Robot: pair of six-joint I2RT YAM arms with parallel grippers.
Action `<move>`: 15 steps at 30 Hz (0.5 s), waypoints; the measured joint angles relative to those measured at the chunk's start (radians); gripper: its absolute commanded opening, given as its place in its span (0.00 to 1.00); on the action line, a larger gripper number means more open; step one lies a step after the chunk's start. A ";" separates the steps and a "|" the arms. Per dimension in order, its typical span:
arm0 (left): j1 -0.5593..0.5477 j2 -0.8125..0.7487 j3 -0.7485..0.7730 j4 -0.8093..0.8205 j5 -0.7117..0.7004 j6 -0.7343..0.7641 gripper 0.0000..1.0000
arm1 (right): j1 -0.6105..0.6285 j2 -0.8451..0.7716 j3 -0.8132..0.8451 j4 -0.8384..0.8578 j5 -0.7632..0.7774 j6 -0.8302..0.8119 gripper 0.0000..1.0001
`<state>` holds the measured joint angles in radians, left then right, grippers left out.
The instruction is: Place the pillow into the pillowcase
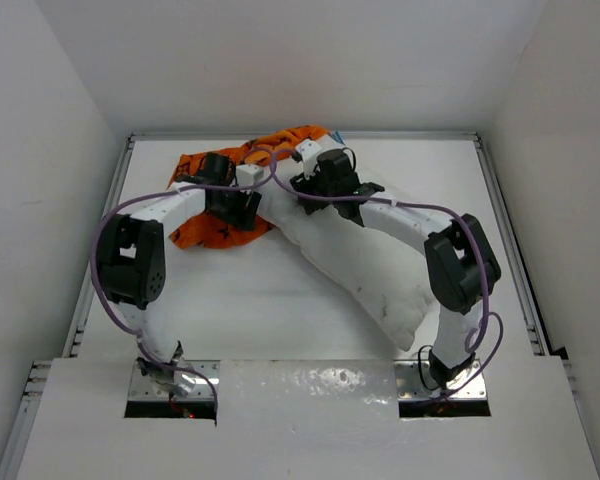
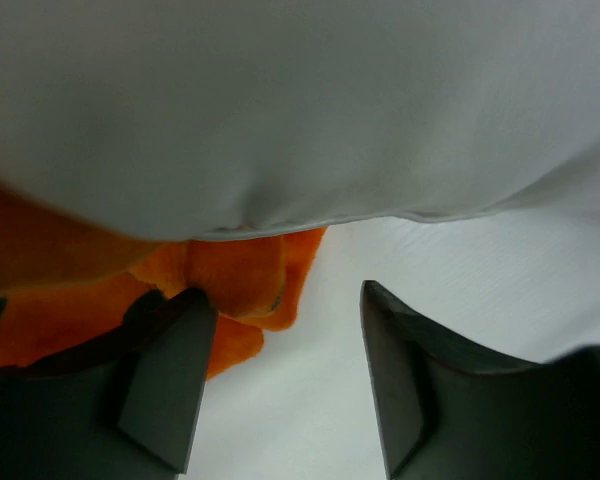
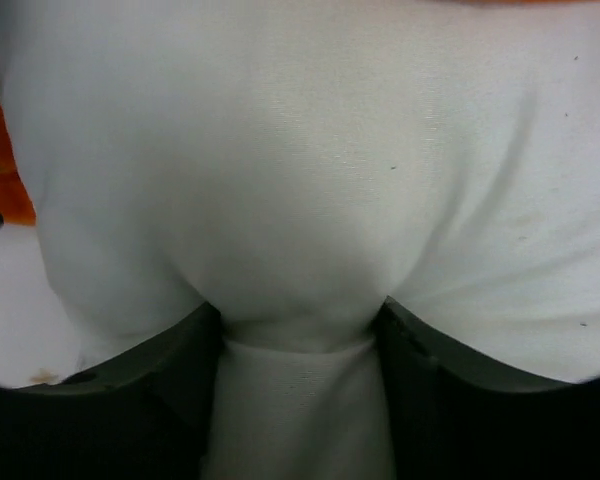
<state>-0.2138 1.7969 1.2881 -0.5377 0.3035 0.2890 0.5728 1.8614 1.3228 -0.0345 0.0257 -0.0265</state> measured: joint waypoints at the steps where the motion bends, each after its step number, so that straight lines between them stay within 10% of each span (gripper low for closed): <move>1: 0.001 0.010 -0.008 0.004 0.004 0.006 0.53 | -0.001 0.014 0.008 0.009 -0.003 0.016 0.47; 2: 0.004 0.020 -0.014 0.011 0.006 0.016 0.53 | -0.002 0.029 0.016 0.018 -0.005 0.040 0.20; 5: 0.012 0.042 -0.030 0.058 -0.005 0.027 0.35 | -0.014 0.050 0.023 0.055 -0.029 0.126 0.00; 9: 0.024 0.066 -0.034 0.113 -0.006 0.020 0.00 | -0.056 0.040 -0.026 0.147 -0.073 0.244 0.00; 15: 0.021 0.038 -0.046 0.108 0.074 0.072 0.00 | -0.067 0.005 -0.127 0.299 -0.083 0.351 0.00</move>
<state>-0.1932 1.8347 1.2419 -0.4297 0.3779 0.3614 0.5060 1.8660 1.1957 0.2649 -0.0570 0.3241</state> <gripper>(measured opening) 0.023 0.024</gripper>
